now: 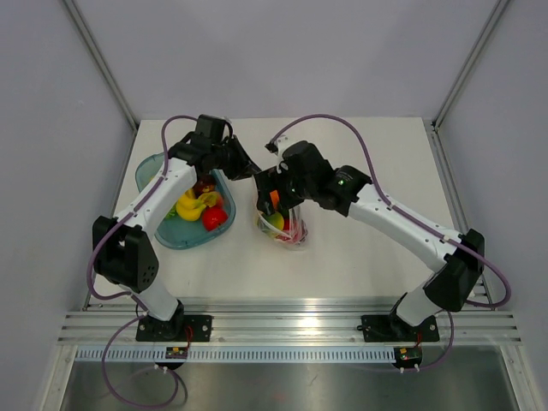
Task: Place the food in the zip-top bag and seal the zipper
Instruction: Adjust the zipper food storage bag at the center of the board.
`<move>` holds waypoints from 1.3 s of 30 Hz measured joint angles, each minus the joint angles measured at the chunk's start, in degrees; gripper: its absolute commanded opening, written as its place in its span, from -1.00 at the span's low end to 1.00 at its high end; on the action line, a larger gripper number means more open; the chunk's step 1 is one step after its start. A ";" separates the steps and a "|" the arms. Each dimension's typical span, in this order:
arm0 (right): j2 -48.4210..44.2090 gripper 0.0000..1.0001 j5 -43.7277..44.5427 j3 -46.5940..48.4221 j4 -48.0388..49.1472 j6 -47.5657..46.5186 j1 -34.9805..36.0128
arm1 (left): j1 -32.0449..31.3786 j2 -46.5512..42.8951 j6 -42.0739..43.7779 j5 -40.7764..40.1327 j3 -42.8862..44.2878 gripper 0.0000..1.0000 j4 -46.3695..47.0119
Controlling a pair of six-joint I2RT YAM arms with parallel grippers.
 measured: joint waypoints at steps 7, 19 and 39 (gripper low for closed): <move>-1.51 0.99 6.38 -0.33 -3.56 -1.29 5.66 | -0.07 0.00 -0.61 -0.26 0.00 -1.00 -0.04; 2.91 0.99 17.18 1.01 -7.63 -2.75 12.41 | -0.11 0.00 -1.46 -1.99 0.00 -1.00 -0.22; 1.66 -1.00 26.14 -0.68 -6.73 -2.91 11.69 | 1.09 -2.47 -2.64 -5.05 -0.59 -1.00 -2.19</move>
